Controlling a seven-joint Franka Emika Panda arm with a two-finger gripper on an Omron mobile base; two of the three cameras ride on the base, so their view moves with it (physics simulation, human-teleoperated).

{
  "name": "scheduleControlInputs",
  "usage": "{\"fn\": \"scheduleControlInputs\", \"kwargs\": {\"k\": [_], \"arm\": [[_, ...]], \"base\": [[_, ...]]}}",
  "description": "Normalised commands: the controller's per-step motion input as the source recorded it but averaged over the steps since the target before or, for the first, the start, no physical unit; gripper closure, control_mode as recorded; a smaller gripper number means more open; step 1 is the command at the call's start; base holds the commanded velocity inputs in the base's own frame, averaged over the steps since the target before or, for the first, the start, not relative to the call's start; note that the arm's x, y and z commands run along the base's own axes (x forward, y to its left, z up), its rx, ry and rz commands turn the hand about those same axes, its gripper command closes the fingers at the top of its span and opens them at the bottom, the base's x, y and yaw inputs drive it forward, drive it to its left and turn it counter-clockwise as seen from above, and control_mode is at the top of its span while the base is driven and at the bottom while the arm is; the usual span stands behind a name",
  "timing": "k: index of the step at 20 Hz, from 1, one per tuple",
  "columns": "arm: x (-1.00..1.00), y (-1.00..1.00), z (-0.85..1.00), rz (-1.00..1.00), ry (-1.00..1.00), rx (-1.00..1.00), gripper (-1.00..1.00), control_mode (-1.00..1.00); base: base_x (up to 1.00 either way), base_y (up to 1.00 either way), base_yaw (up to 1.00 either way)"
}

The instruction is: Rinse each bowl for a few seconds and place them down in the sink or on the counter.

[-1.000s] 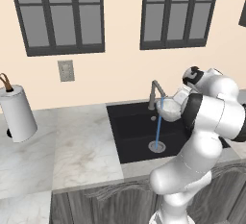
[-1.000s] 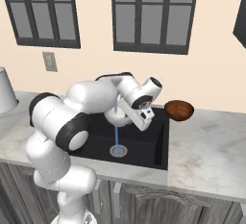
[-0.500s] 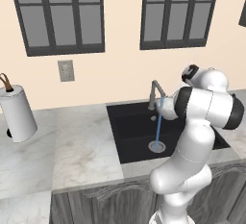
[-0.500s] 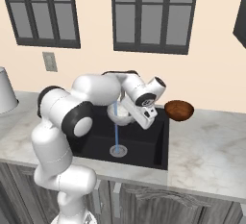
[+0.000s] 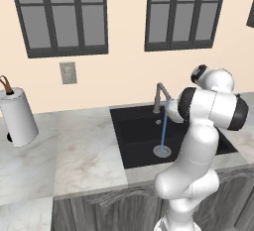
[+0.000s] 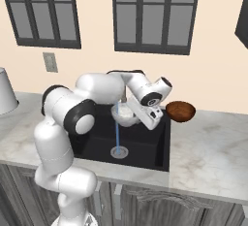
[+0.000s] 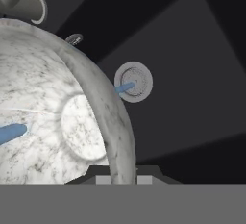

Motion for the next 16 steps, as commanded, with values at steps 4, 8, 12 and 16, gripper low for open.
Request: {"fn": "scheduleControlInputs", "kwargs": {"k": [4, 8, 12, 16], "arm": [[-0.04, -0.23, 0.00, 0.01, 0.00, 0.00, 1.00, -1.00], [-0.05, -0.25, 0.01, 0.00, 0.00, 0.00, 1.00, -1.00], [0.00, -0.23, 0.07, -0.02, 0.00, 0.00, 1.00, -1.00], [-0.01, -0.16, 0.09, -0.11, -0.01, 0.00, 1.00, -1.00]], "base": [[0.00, 0.00, 0.00], [0.00, 0.00, 0.00], [0.00, 0.00, 0.00], [0.00, 0.00, 0.00]]}}
